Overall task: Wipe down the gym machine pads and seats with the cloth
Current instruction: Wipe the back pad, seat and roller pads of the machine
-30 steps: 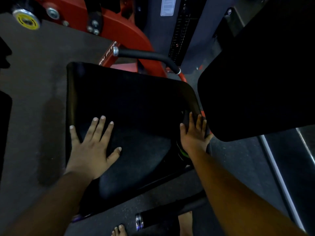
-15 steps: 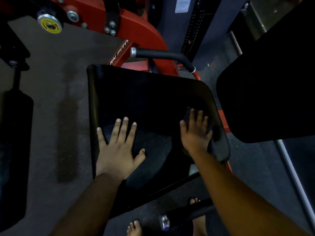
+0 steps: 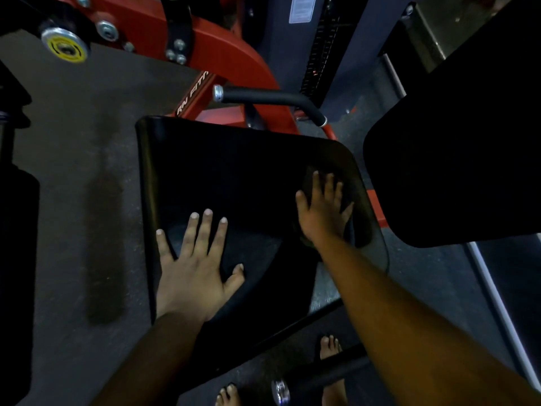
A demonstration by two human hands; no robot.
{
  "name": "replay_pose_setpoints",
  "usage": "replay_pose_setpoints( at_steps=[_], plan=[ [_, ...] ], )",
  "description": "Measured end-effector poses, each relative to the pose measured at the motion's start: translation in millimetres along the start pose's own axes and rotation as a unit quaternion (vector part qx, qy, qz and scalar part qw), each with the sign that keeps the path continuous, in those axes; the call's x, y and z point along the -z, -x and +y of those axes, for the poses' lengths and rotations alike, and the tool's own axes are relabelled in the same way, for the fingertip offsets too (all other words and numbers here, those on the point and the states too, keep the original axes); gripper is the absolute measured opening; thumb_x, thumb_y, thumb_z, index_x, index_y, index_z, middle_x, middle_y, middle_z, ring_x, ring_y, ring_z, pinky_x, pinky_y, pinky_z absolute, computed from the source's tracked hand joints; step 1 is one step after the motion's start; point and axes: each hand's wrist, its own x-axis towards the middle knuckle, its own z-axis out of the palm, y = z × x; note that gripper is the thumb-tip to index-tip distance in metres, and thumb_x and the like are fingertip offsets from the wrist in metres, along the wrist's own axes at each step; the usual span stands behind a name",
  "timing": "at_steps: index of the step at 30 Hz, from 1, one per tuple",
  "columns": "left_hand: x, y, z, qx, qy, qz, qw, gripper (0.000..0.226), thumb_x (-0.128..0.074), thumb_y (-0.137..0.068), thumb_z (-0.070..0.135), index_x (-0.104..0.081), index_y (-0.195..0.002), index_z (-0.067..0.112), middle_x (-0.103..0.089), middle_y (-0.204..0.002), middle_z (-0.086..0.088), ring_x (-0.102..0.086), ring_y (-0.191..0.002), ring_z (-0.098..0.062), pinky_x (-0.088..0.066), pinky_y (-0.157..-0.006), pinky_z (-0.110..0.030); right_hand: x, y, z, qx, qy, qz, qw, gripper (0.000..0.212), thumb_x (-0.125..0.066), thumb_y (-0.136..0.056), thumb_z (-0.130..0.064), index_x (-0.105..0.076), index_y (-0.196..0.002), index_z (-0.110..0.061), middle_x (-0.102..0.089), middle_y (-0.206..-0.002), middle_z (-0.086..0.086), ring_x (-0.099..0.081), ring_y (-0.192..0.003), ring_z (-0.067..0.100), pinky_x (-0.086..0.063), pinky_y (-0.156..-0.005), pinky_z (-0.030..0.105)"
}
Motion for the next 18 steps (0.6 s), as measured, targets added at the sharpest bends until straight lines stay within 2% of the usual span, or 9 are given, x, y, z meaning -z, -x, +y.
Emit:
replay_pose_setpoints(
  at_steps=[3, 5, 8, 10, 11, 12, 14, 16, 18],
  plan=[
    [2, 1, 2, 0.008, 0.011, -0.001, 1.0, 0.086, -0.028, -0.093, 0.071, -0.019, -0.163, 0.021, -0.008, -0.171, -0.007, -0.001, -0.159, -0.025, -0.006, -0.117, -0.074, -15, 99, 34, 0.141, 0.028, -0.014, 0.99, 0.068, -0.012, -0.1, -0.069, 0.009, -0.16, -0.045, 0.014, -0.17, -0.007, 0.018, -0.156, 0.018, 0.007, -0.123, 0.057],
    [3, 0, 2, 0.008, 0.014, 0.0, 1.0, 0.086, -0.03, -0.093, 0.07, -0.02, -0.162, 0.021, -0.009, -0.171, -0.007, -0.001, -0.159, -0.025, -0.006, -0.117, -0.074, -14, 117, 71, 0.156, 0.034, -0.024, 0.987, 0.065, -0.012, -0.099, -0.072, 0.011, -0.156, -0.053, 0.016, -0.169, -0.012, 0.02, -0.156, 0.014, 0.009, -0.123, 0.057],
    [2, 0, 1, 0.004, 0.015, 0.009, 1.0, 0.086, -0.032, -0.093, 0.071, -0.021, -0.162, 0.02, -0.01, -0.171, -0.007, -0.002, -0.159, -0.025, -0.005, -0.117, -0.074, 0, 48, 83, 0.03, 0.029, 0.005, 0.999, 0.065, -0.02, -0.1, -0.07, 0.005, -0.158, -0.052, 0.01, -0.171, -0.009, 0.014, -0.157, 0.018, 0.0, -0.121, 0.066],
    [2, -1, 2, 0.004, 0.011, 0.008, 1.0, 0.086, -0.031, -0.093, 0.071, -0.021, -0.162, 0.021, -0.011, -0.171, -0.008, -0.002, -0.159, -0.025, -0.005, -0.117, -0.074, 9, -2, 60, -0.075, -0.001, 0.022, 0.997, 0.066, -0.023, -0.102, -0.066, -0.001, -0.161, -0.045, 0.005, -0.172, -0.005, 0.011, -0.158, 0.022, -0.004, -0.119, 0.07],
    [2, -1, 2, 0.005, 0.008, 0.007, 1.0, 0.086, -0.03, -0.093, 0.071, -0.02, -0.162, 0.021, -0.01, -0.171, -0.007, -0.001, -0.159, -0.025, -0.005, -0.117, -0.074, 8, -10, 43, -0.096, -0.004, 0.027, 0.995, 0.068, -0.025, -0.102, -0.064, -0.003, -0.162, -0.041, 0.003, -0.172, -0.003, 0.009, -0.158, 0.024, -0.005, -0.119, 0.07],
    [1, -1, 2, 0.006, 0.008, 0.007, 1.0, 0.086, -0.03, -0.093, 0.071, -0.02, -0.162, 0.021, -0.009, -0.171, -0.007, -0.001, -0.159, -0.025, -0.005, -0.117, -0.074, 4, -4, 27, -0.079, -0.001, 0.036, 0.996, 0.068, -0.025, -0.103, -0.061, -0.004, -0.163, -0.038, 0.001, -0.173, -0.001, 0.006, -0.158, 0.025, -0.006, -0.119, 0.069],
    [1, 0, 2, 0.008, 0.009, 0.003, 1.0, 0.087, -0.028, -0.093, 0.072, -0.019, -0.163, 0.022, -0.008, -0.171, -0.006, 0.0, -0.159, -0.025, -0.005, -0.117, -0.074, -13, 50, 5, 0.028, 0.002, 0.038, 0.999, 0.068, -0.021, -0.103, -0.06, -0.003, -0.163, -0.035, 0.0, -0.173, 0.001, 0.005, -0.158, 0.025, -0.005, -0.123, 0.063],
    [3, 1, 3, 0.011, 0.007, 0.002, 1.0, 0.087, -0.026, -0.092, 0.072, -0.018, -0.163, 0.022, -0.007, -0.171, -0.006, 0.001, -0.159, -0.025, -0.005, -0.117, -0.074, -22, 121, 14, 0.131, 0.008, -0.005, 0.991, 0.067, -0.011, -0.101, -0.065, 0.003, -0.162, -0.041, 0.006, -0.172, -0.005, 0.011, -0.158, 0.02, 0.001, -0.123, 0.056],
    [5, 0, 3, 0.008, 0.008, -0.004, 1.0, 0.087, -0.025, -0.092, 0.072, -0.019, -0.163, 0.021, -0.008, -0.171, -0.006, 0.001, -0.159, -0.025, -0.005, -0.117, -0.074, -22, 142, 54, 0.137, 0.018, -0.019, 0.99, 0.065, -0.009, -0.1, -0.068, 0.007, -0.159, -0.047, 0.01, -0.171, -0.009, 0.015, -0.157, 0.016, 0.004, -0.125, 0.057]
  ],
)
